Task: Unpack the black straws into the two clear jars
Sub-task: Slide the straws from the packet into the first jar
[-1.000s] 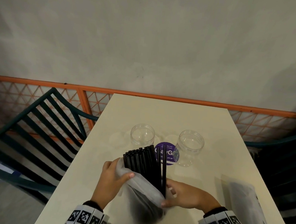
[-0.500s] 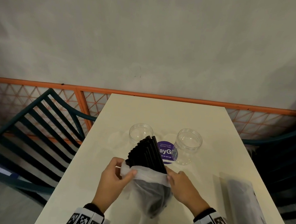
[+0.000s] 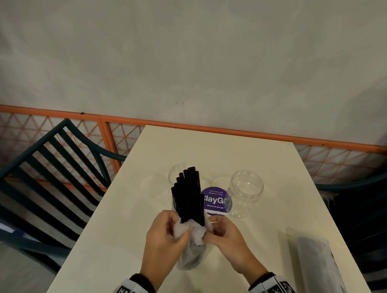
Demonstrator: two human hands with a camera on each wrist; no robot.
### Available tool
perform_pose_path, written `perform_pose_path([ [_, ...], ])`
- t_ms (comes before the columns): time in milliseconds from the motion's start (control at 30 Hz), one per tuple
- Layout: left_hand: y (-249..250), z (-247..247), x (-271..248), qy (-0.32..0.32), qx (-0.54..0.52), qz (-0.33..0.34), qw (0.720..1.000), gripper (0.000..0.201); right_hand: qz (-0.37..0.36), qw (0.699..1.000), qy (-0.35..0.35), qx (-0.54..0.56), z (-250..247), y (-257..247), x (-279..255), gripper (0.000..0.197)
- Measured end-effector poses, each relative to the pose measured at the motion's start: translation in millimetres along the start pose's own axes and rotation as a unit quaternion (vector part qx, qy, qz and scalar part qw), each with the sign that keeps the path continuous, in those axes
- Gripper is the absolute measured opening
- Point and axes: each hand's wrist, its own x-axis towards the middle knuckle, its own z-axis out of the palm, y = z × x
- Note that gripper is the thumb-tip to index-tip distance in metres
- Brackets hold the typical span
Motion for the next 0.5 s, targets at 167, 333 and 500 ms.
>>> perform_pose_path([
  [167, 2.8, 1.9, -0.7, -0.065, 0.031, 0.041, 0.997, 0.032, -0.050, 0.994, 0.085, -0.043, 3.4, 9.6, 6.6, 0.027],
  [333, -2.9, 9.2, 1.5, -0.034, 0.081, 0.063, 0.994, 0.033, -0.058, 0.991, 0.123, -0.016, 5.9, 13.5, 4.4, 0.018],
  [500, -12.1, 16.5, 0.5, 0.005, 0.083, 0.050, 0.995, 0.031, -0.034, 0.997, 0.010, 0.074, 0.1, 12.5, 2.0, 0.019],
])
